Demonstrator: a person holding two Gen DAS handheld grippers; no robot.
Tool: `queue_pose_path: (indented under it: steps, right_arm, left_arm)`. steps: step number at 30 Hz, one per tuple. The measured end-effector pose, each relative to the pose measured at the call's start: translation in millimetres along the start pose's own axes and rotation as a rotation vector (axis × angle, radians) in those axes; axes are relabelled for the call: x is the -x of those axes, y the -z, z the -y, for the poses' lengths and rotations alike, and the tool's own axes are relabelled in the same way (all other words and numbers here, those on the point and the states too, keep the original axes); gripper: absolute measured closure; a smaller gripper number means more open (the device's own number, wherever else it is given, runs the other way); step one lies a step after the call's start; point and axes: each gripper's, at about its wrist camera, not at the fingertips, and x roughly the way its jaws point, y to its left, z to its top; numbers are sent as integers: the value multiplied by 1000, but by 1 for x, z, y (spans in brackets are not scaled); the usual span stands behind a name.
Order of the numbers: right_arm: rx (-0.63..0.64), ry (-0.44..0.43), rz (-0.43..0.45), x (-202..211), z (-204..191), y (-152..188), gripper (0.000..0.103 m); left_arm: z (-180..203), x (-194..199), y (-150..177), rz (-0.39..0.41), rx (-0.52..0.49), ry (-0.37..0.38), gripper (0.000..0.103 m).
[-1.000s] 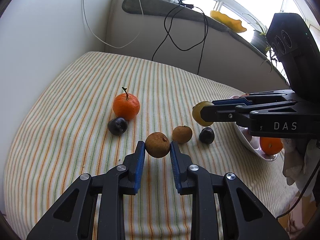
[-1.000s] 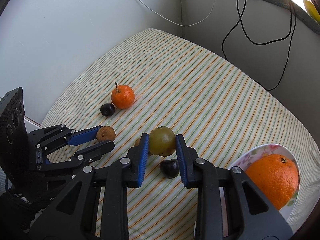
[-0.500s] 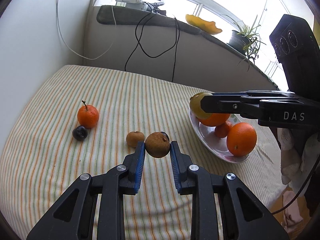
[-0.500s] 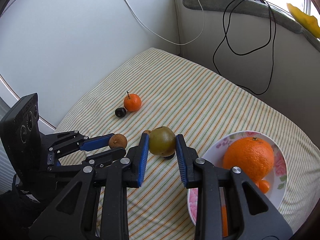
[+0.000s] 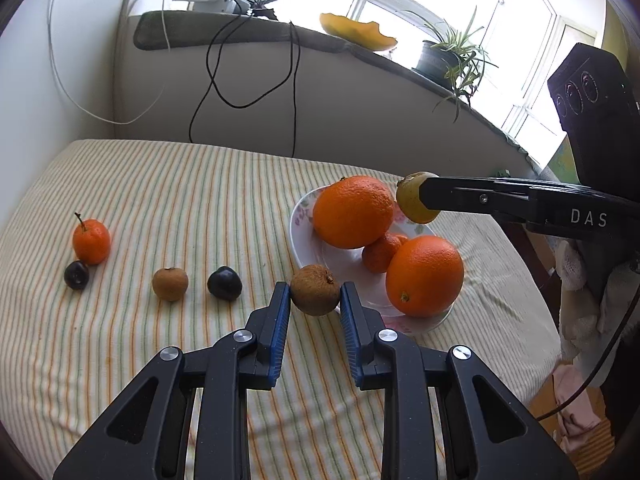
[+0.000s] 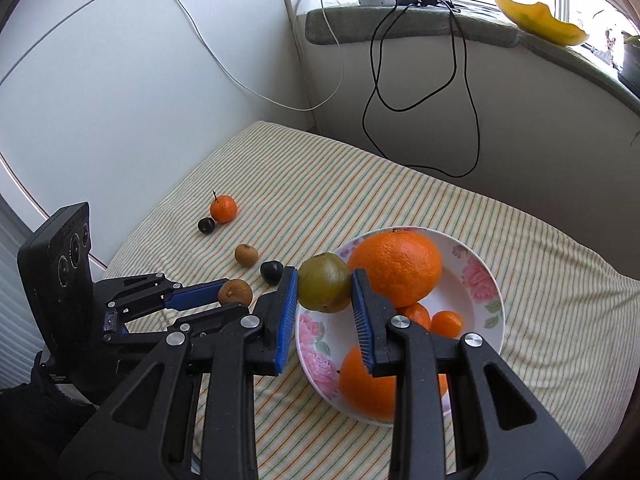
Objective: Organize fruits
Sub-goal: 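Carry the yellow-green fruit with the right gripper while the left gripper carries the kiwi over the bowl, then lower both fruits into the bowl and open both grippers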
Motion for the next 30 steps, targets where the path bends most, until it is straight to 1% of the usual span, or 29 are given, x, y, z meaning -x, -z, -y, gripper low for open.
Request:
queue_pose_path:
  steps: [10, 17, 25, 30]
  right_arm:
    - [-79, 55, 10, 19, 51, 21, 75]
    - [-120, 83, 0, 20, 79, 31, 75]
    - [-155, 95, -19, 14, 99, 42, 75]
    - [-165, 96, -28, 11, 105, 45, 75]
  left_arm:
    - [26, -16, 2, -25, -29, 24, 79]
    - [37, -22, 0, -36, -46, 20, 79]
    - [42, -26, -1, -43, -58, 12, 79]
    - [45, -27, -1, -45, -64, 8, 79]
